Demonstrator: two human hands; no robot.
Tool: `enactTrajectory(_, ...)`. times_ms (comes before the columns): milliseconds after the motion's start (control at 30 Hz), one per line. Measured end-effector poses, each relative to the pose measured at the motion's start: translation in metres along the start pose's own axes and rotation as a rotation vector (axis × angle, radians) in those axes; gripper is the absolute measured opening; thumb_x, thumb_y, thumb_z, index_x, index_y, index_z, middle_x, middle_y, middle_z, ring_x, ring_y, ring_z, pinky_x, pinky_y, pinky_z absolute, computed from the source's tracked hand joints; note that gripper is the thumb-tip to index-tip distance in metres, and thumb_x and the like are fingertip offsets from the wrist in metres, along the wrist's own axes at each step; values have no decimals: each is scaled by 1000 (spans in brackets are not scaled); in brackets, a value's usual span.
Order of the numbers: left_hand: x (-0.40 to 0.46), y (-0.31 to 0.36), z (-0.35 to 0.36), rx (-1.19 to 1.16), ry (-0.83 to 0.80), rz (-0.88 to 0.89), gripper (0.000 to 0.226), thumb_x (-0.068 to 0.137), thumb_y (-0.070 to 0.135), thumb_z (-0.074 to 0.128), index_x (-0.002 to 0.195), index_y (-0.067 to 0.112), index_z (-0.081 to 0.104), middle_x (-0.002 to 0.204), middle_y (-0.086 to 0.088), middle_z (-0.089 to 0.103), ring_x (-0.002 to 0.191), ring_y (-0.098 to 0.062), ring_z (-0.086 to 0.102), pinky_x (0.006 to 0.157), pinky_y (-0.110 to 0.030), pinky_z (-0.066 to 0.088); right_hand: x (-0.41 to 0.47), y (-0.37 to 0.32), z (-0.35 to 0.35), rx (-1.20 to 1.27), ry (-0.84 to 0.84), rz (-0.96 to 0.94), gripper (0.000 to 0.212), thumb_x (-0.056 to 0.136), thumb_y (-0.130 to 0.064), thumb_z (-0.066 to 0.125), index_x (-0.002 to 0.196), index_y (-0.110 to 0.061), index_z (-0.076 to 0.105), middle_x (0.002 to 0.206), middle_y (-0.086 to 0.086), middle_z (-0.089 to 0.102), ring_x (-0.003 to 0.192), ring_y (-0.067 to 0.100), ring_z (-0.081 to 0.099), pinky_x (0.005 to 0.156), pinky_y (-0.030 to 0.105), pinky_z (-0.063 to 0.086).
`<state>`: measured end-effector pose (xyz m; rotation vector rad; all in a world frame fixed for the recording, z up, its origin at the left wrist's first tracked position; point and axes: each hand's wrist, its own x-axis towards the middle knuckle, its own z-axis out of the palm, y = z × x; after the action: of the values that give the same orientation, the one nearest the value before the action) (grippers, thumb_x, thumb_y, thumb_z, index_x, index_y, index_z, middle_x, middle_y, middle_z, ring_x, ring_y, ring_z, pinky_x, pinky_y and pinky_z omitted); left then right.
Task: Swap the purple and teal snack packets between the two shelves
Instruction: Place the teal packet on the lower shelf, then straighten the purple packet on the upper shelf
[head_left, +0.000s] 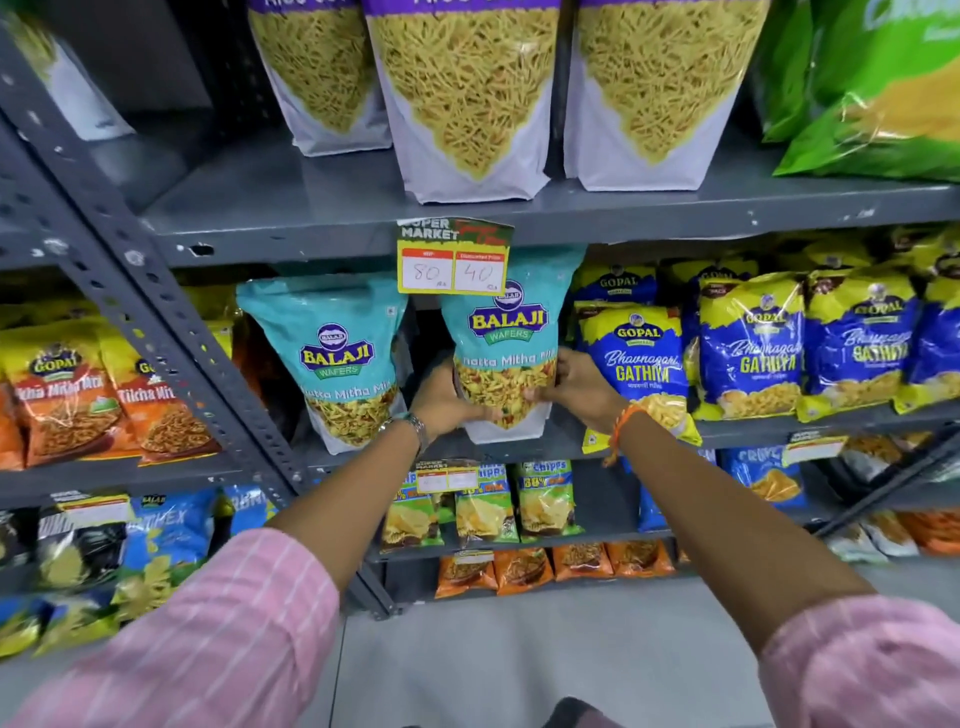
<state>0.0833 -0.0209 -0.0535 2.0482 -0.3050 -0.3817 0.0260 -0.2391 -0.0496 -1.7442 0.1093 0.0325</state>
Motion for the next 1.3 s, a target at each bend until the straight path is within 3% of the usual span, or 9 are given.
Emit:
enactTrajectory(167,22,-15,6,20,60,14,112,41,34,98,140,17,50,137,-7,67,127,-28,62,108,-49,52,23,13,0,-10,30,-21,66,71,14,80,131,4,53,133,24,64,121,28,61,100,47,55)
enactTrajectory(300,25,-22,15,22,90,15,104,55,10,99,144,13,47,140,-10,65,128,-25,59,110,-44,49,29,27,0,-24,42,-30,66,71,14,79,131,3,53,132,25,64,115,24,63,92,36,60)
enactTrajectory(433,31,-33,17,0,105,21,102,53,11,100,142,13,51,139,-10,66,132,-30,59,110,-50,50,32,39,-1,-12,68,-27,66,69,12,82,128,-2,56,125,21,67,115,26,64,96,48,58)
enactTrajectory(633,27,-23,14,48,120,-11,106,56,13,99,147,15,44,143,-7,63,134,-27,57,111,-44,47,27,33,2,3,100,13,73,66,9,86,130,-2,52,120,12,67,124,32,62,95,45,57)
enactTrajectory(767,-3,-12,8,20,228,-41,106,63,15,94,151,11,36,146,-15,58,136,-34,55,110,-49,49,-6,-1,-2,93,256,29,91,64,7,88,142,-6,42,141,11,52,133,30,49,104,44,48)
enactTrajectory(833,-36,1,4,-37,235,-72,92,68,9,92,147,11,44,141,-14,59,133,-32,57,106,-37,51,-36,-26,-5,78,460,-21,79,65,0,90,134,-8,51,130,4,56,121,25,55,100,46,53)
enactTrajectory(967,-103,46,-17,-56,363,158,55,72,4,89,109,35,62,110,6,73,107,-15,73,93,-27,60,-83,-100,-9,100,770,-328,42,70,-6,89,103,-13,63,101,4,66,92,22,65,80,43,60)
enactTrajectory(1167,-123,163,-82,-308,621,660,53,75,6,82,114,30,55,112,0,72,105,-12,70,97,-19,53,-82,-217,-1,62,590,-599,45,74,-17,86,112,-17,62,111,-4,69,99,10,67,89,25,55)
enactTrajectory(1300,-91,212,-124,-314,625,713,68,73,32,81,129,22,44,137,-6,57,127,-18,59,112,-27,44,-53,-253,7,-54,450,-589,62,81,-25,80,133,-11,50,131,1,59,121,14,59,107,30,48)
